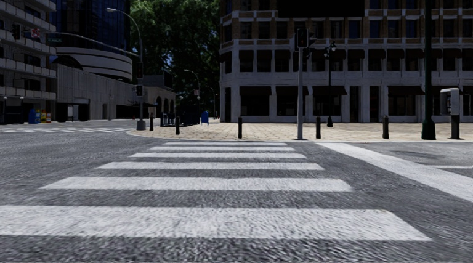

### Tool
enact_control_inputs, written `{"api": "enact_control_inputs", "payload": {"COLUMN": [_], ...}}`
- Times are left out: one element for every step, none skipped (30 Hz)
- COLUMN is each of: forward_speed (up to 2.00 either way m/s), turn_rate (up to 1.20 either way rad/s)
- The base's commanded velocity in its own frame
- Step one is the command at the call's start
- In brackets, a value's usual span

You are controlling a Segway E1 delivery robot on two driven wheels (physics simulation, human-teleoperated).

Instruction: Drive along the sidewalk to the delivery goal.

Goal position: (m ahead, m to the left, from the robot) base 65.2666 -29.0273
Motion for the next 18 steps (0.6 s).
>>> {"api": "enact_control_inputs", "payload": {"forward_speed": [2.0,2.0,2.0,2.0,2.0,2.0,2.0,2.0,2.0,2.0,2.0,2.0,2.0,2.0,2.0,2.0,2.0,2.0], "turn_rate": [0.23,0.27,0.31,0.31,0.32,0.32,0.32,0.32,0.32,0.32,0.32,0.32,0.32,0.32,0.32,0.32,0.32,0.32]}}
